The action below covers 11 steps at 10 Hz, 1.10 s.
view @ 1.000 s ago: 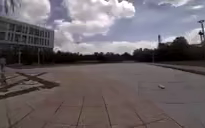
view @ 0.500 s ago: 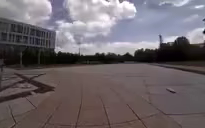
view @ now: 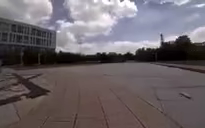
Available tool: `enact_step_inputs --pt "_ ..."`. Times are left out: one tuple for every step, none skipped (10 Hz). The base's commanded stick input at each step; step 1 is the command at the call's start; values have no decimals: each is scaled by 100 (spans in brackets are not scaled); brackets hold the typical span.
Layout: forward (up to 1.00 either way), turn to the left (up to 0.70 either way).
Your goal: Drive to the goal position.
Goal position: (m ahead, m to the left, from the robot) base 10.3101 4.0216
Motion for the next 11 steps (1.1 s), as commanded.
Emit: enact_step_inputs --pt "70 0" --pt "70 0" --pt "70 0" --pt "70 0" --pt "70 0" --pt "70 0" --pt "70 0" --pt "70 0" --pt "70 0" --pt "70 0" --pt "70 0"
